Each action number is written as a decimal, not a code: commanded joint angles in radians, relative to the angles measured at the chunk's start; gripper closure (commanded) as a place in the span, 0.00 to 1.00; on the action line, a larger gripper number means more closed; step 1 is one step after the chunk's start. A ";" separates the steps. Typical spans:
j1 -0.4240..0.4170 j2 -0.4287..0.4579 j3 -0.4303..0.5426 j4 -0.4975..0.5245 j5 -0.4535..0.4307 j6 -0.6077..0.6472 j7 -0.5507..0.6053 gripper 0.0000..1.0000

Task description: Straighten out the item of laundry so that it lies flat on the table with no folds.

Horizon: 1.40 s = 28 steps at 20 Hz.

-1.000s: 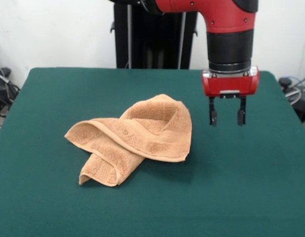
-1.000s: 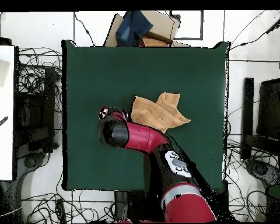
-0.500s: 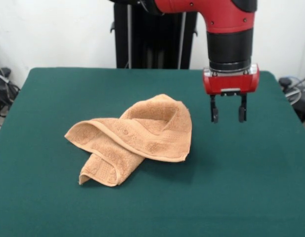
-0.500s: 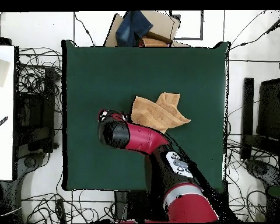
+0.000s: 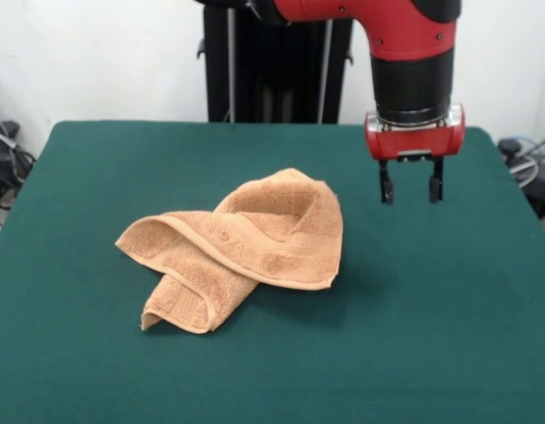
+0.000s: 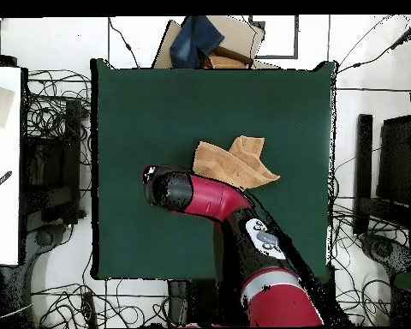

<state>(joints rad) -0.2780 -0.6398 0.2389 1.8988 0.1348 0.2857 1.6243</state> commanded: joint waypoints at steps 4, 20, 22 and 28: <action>0.088 0.023 -0.151 -0.193 -0.097 0.117 0.091 0.00; 0.120 -0.001 -0.208 -0.217 -0.135 0.129 0.100 0.00; 0.093 -0.005 -0.192 -0.203 -0.142 0.112 0.082 0.00; 0.028 -0.027 -0.167 -0.156 -0.173 0.104 0.034 0.00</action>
<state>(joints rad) -0.1910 -0.6600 0.0453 1.6865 0.0280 0.3362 1.6243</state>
